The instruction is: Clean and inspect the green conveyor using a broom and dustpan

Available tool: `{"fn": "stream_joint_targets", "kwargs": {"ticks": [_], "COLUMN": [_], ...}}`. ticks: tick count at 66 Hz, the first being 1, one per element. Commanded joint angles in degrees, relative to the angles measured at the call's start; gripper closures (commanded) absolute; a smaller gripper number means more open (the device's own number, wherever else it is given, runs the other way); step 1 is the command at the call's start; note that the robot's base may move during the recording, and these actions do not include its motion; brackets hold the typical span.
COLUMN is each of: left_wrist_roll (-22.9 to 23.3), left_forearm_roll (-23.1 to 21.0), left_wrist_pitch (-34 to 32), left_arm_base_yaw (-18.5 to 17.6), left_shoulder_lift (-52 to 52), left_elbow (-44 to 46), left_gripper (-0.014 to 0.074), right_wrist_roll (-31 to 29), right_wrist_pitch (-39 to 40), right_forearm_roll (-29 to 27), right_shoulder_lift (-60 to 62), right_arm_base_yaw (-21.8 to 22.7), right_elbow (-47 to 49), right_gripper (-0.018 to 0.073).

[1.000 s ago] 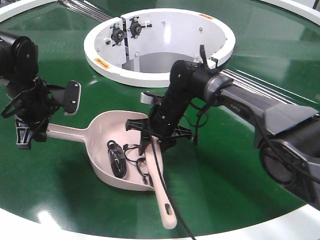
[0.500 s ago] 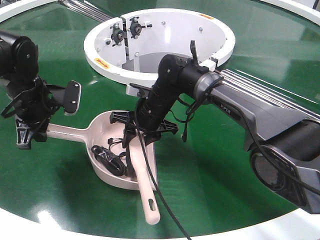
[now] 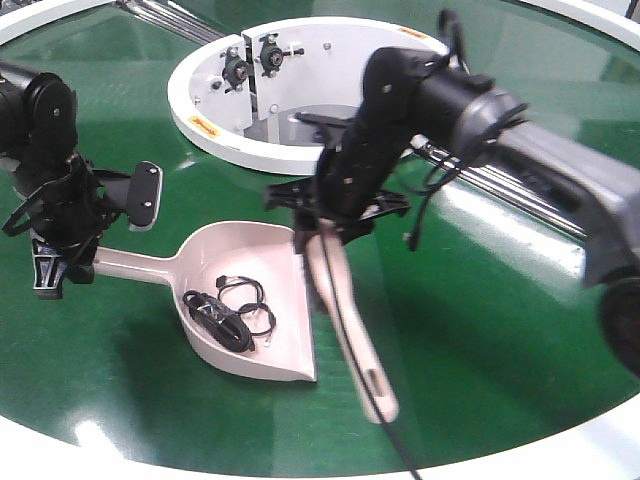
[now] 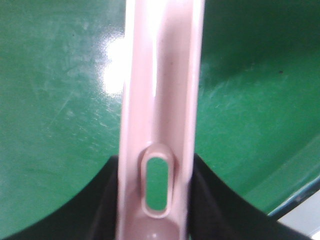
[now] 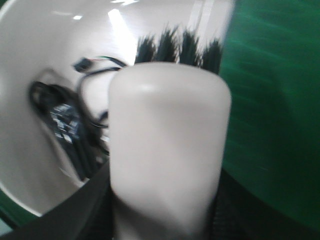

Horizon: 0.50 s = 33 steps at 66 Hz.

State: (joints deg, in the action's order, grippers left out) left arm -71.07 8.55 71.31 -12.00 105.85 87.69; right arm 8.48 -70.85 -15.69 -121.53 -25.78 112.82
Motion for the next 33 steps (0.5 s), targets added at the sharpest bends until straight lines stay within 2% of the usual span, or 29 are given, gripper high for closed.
{"fn": "stream_joint_targets", "kwargs": {"ticks": [1, 16, 33], "left_wrist_roll": [0.9, 0.9, 0.9], "left_forearm_roll": [-1.0, -1.0, -1.0], "left_wrist_pitch": [0.8, 0.8, 0.8], "left_arm_base_yaw": [-0.5, -0.5, -0.5], "left_shoulder_lift": [-2.8, -2.8, -2.8], "left_elbow": [1.6, 1.6, 1.6], "left_gripper": [0.0603, 0.0603, 0.0603], "right_wrist_roll": [-3.0, -7.5, -9.2], "right_wrist_pitch": [-3.0, -3.0, -3.0], "right_forearm_roll": [2.3, 6.2, 8.4], "right_shoulder_lift": [7.5, 13.3, 13.5], "right_arm_base_yaw": [3.0, 9.7, 15.4], "right_elbow": [-3.0, -11.3, -17.4], "right_gripper": [0.056, 0.056, 0.056]}}
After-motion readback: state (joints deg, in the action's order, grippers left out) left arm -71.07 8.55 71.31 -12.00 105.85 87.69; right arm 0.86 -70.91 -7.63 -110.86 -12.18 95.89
